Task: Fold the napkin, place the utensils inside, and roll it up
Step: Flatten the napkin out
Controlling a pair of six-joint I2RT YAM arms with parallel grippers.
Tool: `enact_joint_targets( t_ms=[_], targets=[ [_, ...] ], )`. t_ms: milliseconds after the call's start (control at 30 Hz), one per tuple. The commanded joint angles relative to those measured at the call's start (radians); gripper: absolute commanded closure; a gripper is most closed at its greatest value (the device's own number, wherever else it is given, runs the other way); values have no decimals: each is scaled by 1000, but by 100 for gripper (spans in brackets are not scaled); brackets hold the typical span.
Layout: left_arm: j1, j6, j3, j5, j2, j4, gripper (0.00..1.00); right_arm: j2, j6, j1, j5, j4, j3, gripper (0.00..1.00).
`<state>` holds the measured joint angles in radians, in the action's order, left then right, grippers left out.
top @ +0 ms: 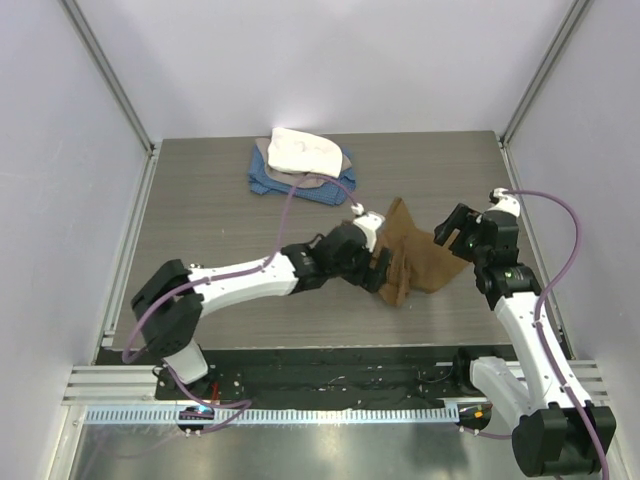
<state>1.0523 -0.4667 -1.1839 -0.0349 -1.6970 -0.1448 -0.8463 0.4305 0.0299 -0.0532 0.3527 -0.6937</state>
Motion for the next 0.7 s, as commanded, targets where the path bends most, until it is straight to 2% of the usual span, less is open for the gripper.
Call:
enact_joint_targets(
  t_ms=[0, 167, 267, 367, 433, 533, 667],
  targets=[
    [-122, 45, 41, -115, 83, -38, 17, -31, 24, 2, 29, 46, -24, 19],
    [-245, 69, 15, -97, 43, -32, 14, -30, 57, 39, 39, 84, -7, 19],
    [-299, 91, -48, -92, -40, -16, 12, -28, 94, 111, 35, 95, 6, 19],
    [-345, 94, -138, -82, -140, -35, 14, -46, 149, 232, -49, 137, -3, 20],
    [-356, 112, -195, -76, -185, -30, 15, -68, 195, 310, -129, 202, -15, 20],
    [-365, 141, -272, -86, -263, -44, 16, -68, 252, 364, -190, 294, -35, 22],
    [-382, 145, -362, -83, -358, -85, 19, -27, 321, 392, -205, 385, -30, 26]
  ],
)
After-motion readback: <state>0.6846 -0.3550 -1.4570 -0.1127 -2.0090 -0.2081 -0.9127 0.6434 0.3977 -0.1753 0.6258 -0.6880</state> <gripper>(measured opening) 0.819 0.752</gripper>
